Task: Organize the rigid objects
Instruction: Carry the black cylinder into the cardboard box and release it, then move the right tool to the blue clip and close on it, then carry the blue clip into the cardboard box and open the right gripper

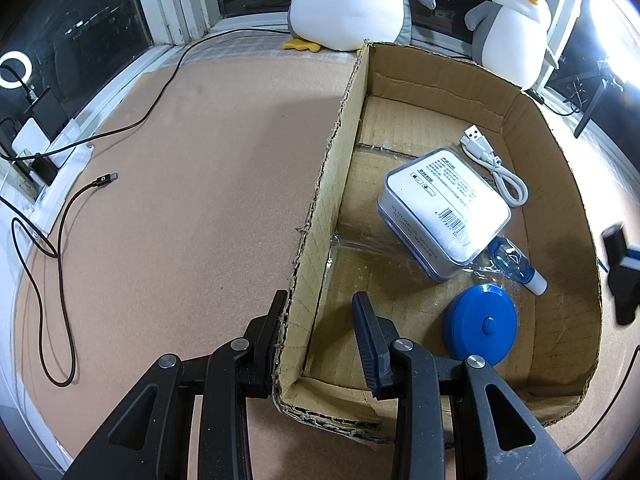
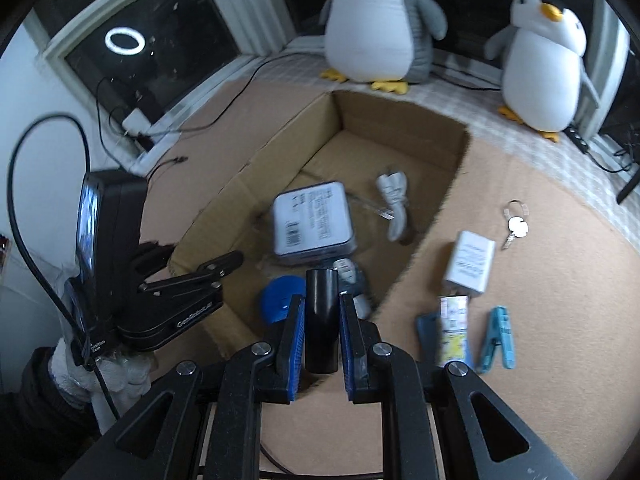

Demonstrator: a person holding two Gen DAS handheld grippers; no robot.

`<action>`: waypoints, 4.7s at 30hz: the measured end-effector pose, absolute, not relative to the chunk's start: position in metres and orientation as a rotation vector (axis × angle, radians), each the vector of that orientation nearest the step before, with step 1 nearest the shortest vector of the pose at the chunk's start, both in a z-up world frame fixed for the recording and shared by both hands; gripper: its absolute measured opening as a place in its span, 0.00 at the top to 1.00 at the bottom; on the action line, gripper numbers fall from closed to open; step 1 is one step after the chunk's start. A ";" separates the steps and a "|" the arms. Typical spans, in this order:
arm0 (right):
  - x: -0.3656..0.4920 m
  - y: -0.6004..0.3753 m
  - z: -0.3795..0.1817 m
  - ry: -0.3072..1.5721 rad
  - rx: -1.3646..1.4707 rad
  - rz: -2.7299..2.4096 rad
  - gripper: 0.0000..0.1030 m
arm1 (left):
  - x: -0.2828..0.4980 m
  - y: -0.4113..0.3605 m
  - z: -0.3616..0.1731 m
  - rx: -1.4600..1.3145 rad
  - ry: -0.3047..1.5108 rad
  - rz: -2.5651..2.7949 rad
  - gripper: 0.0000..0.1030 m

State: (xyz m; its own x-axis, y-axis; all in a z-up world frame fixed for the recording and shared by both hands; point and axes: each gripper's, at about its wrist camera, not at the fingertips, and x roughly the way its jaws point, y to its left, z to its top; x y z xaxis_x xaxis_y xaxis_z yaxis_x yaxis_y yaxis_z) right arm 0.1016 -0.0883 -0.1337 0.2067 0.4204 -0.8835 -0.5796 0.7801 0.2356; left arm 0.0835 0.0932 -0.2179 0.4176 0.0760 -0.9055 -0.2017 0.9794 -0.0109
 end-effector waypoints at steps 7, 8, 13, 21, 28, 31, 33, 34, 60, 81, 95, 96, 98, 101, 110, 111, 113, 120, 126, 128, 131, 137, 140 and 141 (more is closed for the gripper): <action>0.093 -0.077 -0.148 1.202 -0.202 0.707 0.85 | 0.083 0.093 -0.218 -0.125 1.128 0.175 0.67; 0.092 -0.076 -0.149 1.206 -0.203 0.708 0.85 | 0.083 0.093 -0.218 -0.125 1.127 0.175 0.67; 0.091 -0.072 -0.152 1.205 -0.216 0.710 0.85 | 0.084 0.093 -0.218 -0.127 1.127 0.176 0.67; 0.086 -0.067 -0.150 1.190 -0.228 0.721 0.74 | 0.084 0.092 -0.217 -0.111 1.127 0.169 0.67; 0.087 -0.084 -0.133 1.156 -0.151 0.729 0.70 | 0.084 0.093 -0.218 -0.114 1.119 0.171 0.67; 0.091 -0.104 -0.124 1.141 -0.090 0.703 0.69 | 0.083 0.093 -0.218 -0.116 1.118 0.170 0.67; 0.095 -0.121 -0.120 1.130 -0.050 0.667 0.69 | 0.083 0.094 -0.218 -0.117 1.120 0.169 0.67; 0.097 -0.128 -0.118 1.125 -0.040 0.651 0.69 | 0.083 0.094 -0.218 -0.116 1.121 0.168 0.67; 0.166 -0.208 -0.186 1.296 0.027 0.389 0.63 | 0.084 0.097 -0.219 -0.100 1.128 0.180 0.58; 0.173 -0.197 -0.206 1.338 -0.137 0.336 0.83 | 0.083 0.096 -0.219 -0.106 1.126 0.184 0.58; 0.169 -0.223 -0.187 1.286 -0.081 0.300 0.89 | 0.084 0.096 -0.218 -0.102 1.125 0.185 0.58; 0.170 -0.223 -0.182 1.274 -0.077 0.302 0.89 | 0.084 0.096 -0.218 -0.102 1.125 0.185 0.58; 0.169 -0.220 -0.174 1.251 -0.072 0.307 0.89 | 0.084 0.096 -0.218 -0.103 1.125 0.185 0.58; 0.173 -0.212 -0.158 1.211 -0.054 0.331 0.89 | 0.084 0.096 -0.218 -0.102 1.125 0.186 0.58; 0.182 -0.159 -0.129 1.132 -0.008 0.450 0.89 | 0.084 0.096 -0.219 -0.103 1.124 0.185 0.58; 0.183 -0.152 -0.129 1.130 -0.008 0.461 0.89 | 0.084 0.096 -0.219 -0.103 1.125 0.185 0.58; 0.183 -0.142 -0.128 1.130 -0.010 0.483 0.89 | 0.084 0.096 -0.219 -0.103 1.124 0.185 0.58; 0.177 -0.105 -0.128 1.136 -0.044 0.553 0.89 | 0.084 0.095 -0.219 -0.104 1.124 0.185 0.58; 0.175 -0.082 -0.137 1.153 -0.080 0.583 0.89 | 0.083 0.097 -0.218 -0.107 1.124 0.186 0.58; 0.175 -0.077 -0.140 1.159 -0.092 0.590 0.89 | 0.083 0.097 -0.218 -0.106 1.124 0.185 0.58; 0.175 -0.070 -0.146 1.171 -0.113 0.596 0.89 | 0.083 0.097 -0.218 -0.108 1.123 0.186 0.58; 0.172 -0.063 -0.154 1.181 -0.129 0.601 0.89 | 0.083 0.099 -0.218 -0.111 1.122 0.187 0.58; 0.171 -0.060 -0.155 1.181 -0.139 0.603 0.89 | 0.083 0.099 -0.218 -0.110 1.123 0.187 0.58; 0.171 -0.060 -0.155 1.180 -0.141 0.604 0.89 | 0.083 0.099 -0.218 -0.109 1.123 0.187 0.58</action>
